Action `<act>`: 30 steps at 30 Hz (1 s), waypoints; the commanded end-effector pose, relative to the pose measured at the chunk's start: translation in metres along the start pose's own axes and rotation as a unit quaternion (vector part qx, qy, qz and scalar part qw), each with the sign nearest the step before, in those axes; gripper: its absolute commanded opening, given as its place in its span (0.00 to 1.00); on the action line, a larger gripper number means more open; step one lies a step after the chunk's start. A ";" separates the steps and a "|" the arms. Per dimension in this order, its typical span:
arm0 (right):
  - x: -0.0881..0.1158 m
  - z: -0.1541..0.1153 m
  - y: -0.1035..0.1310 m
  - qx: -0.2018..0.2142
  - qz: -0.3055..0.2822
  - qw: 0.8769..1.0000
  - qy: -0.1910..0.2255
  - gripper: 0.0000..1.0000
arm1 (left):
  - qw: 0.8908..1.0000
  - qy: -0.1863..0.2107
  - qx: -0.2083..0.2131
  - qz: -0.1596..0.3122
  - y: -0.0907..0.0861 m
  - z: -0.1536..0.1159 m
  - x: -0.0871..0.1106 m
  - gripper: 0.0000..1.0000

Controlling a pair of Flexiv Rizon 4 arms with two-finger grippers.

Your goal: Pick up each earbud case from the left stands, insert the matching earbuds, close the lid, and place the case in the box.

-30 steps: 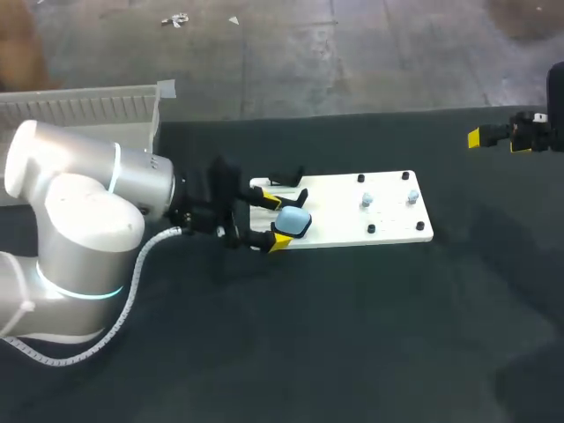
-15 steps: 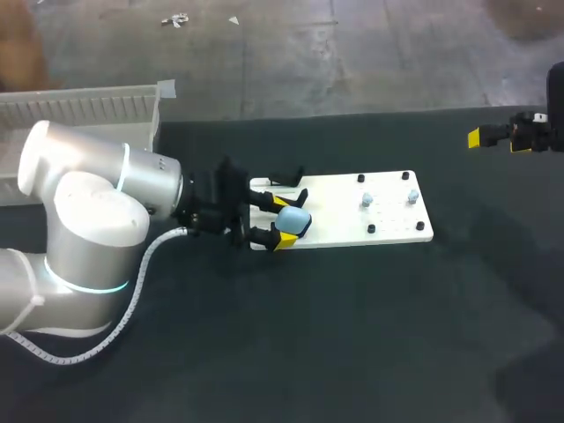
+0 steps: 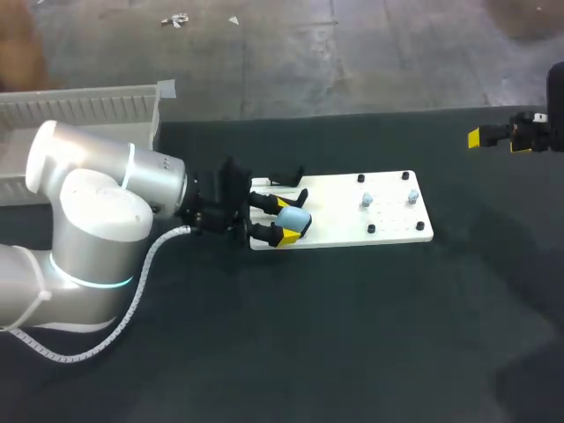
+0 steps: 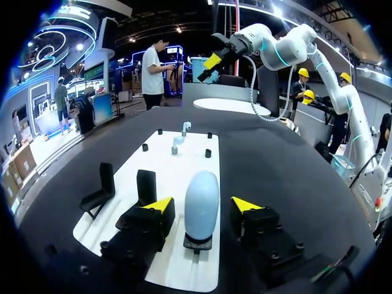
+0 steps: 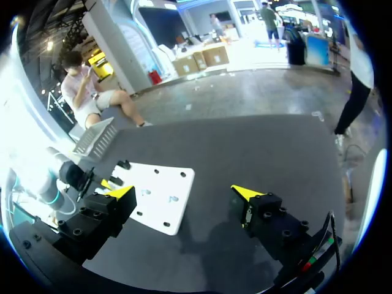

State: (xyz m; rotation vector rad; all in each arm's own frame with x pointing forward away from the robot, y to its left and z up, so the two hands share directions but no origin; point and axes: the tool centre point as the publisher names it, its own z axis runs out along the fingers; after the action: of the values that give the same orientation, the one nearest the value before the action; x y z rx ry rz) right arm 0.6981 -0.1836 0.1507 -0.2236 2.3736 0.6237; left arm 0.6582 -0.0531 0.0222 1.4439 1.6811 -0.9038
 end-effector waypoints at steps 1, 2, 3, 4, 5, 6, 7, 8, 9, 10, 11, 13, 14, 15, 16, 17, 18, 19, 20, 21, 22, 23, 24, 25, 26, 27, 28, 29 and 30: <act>0.000 0.001 -0.001 -0.001 0.000 1.000 0.000 1.00 | 1.000 -0.003 0.001 0.000 0.002 0.003 0.001 0.55; 0.000 0.001 -0.001 -0.001 0.000 1.000 0.000 1.00 | 1.000 -0.004 0.001 0.000 0.003 0.003 0.001 0.54; 0.000 0.001 -0.001 -0.001 0.000 1.000 0.000 1.00 | 1.000 -0.005 0.001 -0.001 0.003 0.003 0.001 0.53; 0.000 0.001 -0.001 -0.001 0.000 1.000 0.000 1.00 | 1.000 -0.006 0.001 -0.002 0.003 0.003 0.001 0.50; 0.000 0.001 -0.001 -0.001 0.000 1.000 0.000 1.00 | 1.000 -0.007 0.001 -0.002 0.003 0.003 0.001 0.49; 0.000 0.001 -0.001 -0.001 0.000 1.000 0.000 1.00 | 1.000 -0.007 0.001 -0.003 0.003 0.003 0.001 0.47; 0.000 0.001 -0.001 -0.001 0.000 1.000 0.000 1.00 | 1.000 -0.008 0.001 -0.003 0.003 0.003 0.001 0.46; 0.000 0.001 -0.001 -0.001 0.000 1.000 0.000 1.00 | 1.000 -0.008 0.001 -0.004 0.003 0.003 0.001 0.46; 0.000 0.001 -0.001 -0.001 0.000 1.000 0.000 1.00 | 1.000 -0.008 0.002 -0.004 0.003 0.004 0.001 0.45; 0.000 0.001 -0.001 -0.001 0.000 1.000 0.000 1.00 | 1.000 -0.008 0.002 -0.004 0.003 0.004 0.001 0.42; 0.000 0.001 -0.001 -0.001 0.000 1.000 0.000 1.00 | 1.000 -0.008 0.003 -0.004 0.003 0.004 0.001 0.40; 0.000 0.001 -0.001 -0.001 0.000 1.000 0.000 1.00 | 1.000 -0.010 0.005 -0.005 0.003 0.004 0.002 0.33; 0.000 0.001 -0.001 -0.001 0.000 1.000 0.000 1.00 | 1.000 -0.011 0.005 -0.006 0.003 0.004 0.002 0.25; 0.000 0.001 -0.001 -0.001 0.000 1.000 0.000 1.00 | 1.000 -0.011 0.005 -0.006 0.003 0.004 0.002 0.20; 0.000 0.001 -0.001 -0.001 0.000 1.000 0.000 1.00 | 1.000 -0.011 0.005 -0.006 0.002 0.004 0.002 0.13; 0.000 0.001 -0.001 -0.001 0.000 1.000 0.000 1.00 | 1.000 -0.011 0.006 -0.006 0.002 0.003 0.002 0.00; 0.000 0.001 -0.001 -0.001 0.000 1.000 0.000 1.00 | 1.000 -0.011 0.006 -0.006 0.002 0.003 0.002 0.00; 0.000 0.001 -0.001 -0.001 0.000 1.000 0.000 1.00 | 1.000 -0.011 0.006 -0.005 0.002 0.003 0.002 0.00; 0.000 0.001 -0.001 -0.001 0.000 1.000 0.000 1.00 | 1.000 -0.011 0.006 -0.005 0.002 0.003 0.001 0.00; 0.000 0.001 -0.001 -0.001 0.000 1.000 0.000 1.00 | 1.000 -0.011 0.006 -0.005 0.002 0.002 0.001 0.00; 0.000 0.001 -0.001 -0.001 0.000 1.000 0.000 1.00 | 1.000 -0.014 0.007 -0.006 0.002 0.001 0.000 0.00; 0.000 0.001 -0.001 -0.001 0.000 1.000 0.000 1.00 | 1.000 -0.015 0.007 -0.006 0.002 0.000 -0.001 0.00; 0.000 0.001 -0.001 -0.001 0.000 1.000 0.000 1.00 | 1.000 -0.020 0.008 -0.009 0.002 -0.002 -0.002 0.00; 0.000 0.001 -0.001 -0.001 0.000 1.000 0.000 1.00 | 1.000 -0.026 0.009 -0.011 0.002 -0.005 -0.005 0.00; 0.000 0.001 -0.001 -0.001 0.000 1.000 0.000 1.00 | 1.000 -0.027 0.010 -0.011 0.002 -0.008 -0.007 0.00; 0.000 0.001 -0.001 -0.001 0.000 1.000 0.000 1.00 | 0.999 -0.031 0.013 -0.011 0.002 -0.011 -0.011 0.00; 0.000 0.001 -0.001 -0.001 0.000 1.000 0.000 1.00 | 0.999 -0.032 0.013 -0.011 0.002 -0.014 -0.014 0.00; 0.000 0.001 -0.001 -0.001 0.000 1.000 0.000 1.00 | 0.999 -0.032 0.013 -0.010 0.001 -0.017 -0.017 0.00; 0.000 0.001 -0.001 -0.001 0.000 1.000 0.000 1.00 | 0.999 -0.032 0.014 -0.007 0.000 -0.020 -0.021 0.00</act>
State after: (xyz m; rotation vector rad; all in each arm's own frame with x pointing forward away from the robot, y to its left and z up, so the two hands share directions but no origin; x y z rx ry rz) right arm 0.6981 -0.1836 0.1507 -0.2236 2.3736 0.6237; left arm 0.6628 -0.0536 0.0404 1.4059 1.6441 -0.9759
